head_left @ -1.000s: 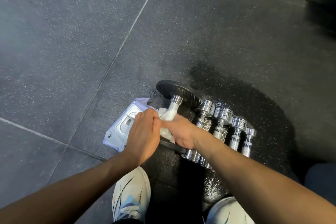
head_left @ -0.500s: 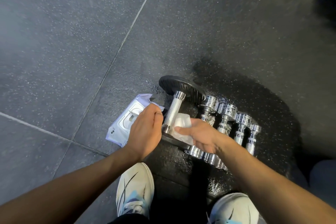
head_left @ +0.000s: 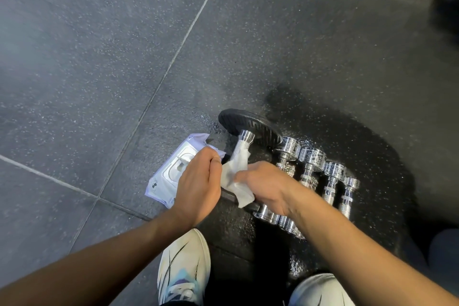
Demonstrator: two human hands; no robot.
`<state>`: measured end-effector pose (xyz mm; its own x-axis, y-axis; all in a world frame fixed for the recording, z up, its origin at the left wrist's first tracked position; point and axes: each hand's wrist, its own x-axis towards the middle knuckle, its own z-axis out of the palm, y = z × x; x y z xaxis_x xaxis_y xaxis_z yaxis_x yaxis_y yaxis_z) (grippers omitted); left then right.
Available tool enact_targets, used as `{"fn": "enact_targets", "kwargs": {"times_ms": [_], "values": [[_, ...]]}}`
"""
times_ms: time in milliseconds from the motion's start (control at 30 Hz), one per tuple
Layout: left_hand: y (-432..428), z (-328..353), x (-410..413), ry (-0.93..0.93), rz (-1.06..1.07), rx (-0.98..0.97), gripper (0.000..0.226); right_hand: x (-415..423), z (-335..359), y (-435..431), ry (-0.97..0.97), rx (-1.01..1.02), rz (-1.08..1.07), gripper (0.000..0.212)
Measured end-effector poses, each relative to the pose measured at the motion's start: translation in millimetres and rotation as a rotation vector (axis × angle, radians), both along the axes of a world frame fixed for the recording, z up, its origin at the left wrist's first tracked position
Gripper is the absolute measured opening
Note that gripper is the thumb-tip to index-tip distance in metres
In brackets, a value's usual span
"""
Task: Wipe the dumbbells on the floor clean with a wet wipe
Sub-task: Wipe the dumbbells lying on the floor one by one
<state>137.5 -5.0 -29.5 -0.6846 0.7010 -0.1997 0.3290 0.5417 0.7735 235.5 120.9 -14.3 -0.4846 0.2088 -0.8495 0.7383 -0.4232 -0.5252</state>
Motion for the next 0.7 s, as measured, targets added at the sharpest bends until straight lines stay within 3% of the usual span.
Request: {"fn": "enact_targets", "kwargs": {"times_ms": [133, 200, 333, 400, 567, 700], "values": [[0.7, -0.5, -1.2, -0.006, 0.008, -0.012, 0.024, -2.1, 4.7, 4.6, 0.075, -0.242, -0.296, 0.031], [0.6, -1.7, -1.1, 0.002, 0.010, -0.021, 0.025, -1.0, 5.7, 10.8, 0.100, -0.271, -0.354, 0.030], [-0.3, -2.7, -0.8, 0.019, 0.012, -0.004, 0.024, -0.1, -4.2, 2.3, 0.014, 0.020, -0.066, 0.013], [-0.1, -2.9, -0.7, 0.028, 0.013, -0.011, 0.023, -3.5, -12.9, -7.4, -0.012, 0.059, -0.029, 0.020], [0.1, -1.0, -0.1, 0.034, 0.018, -0.006, 0.026, -12.5, -26.9, -8.6, 0.048, -0.089, -0.211, 0.033], [-0.3, -0.9, 0.8, 0.032, 0.023, -0.024, 0.026, -5.9, -31.3, -0.4, 0.177, -0.280, -0.187, 0.051]]}}
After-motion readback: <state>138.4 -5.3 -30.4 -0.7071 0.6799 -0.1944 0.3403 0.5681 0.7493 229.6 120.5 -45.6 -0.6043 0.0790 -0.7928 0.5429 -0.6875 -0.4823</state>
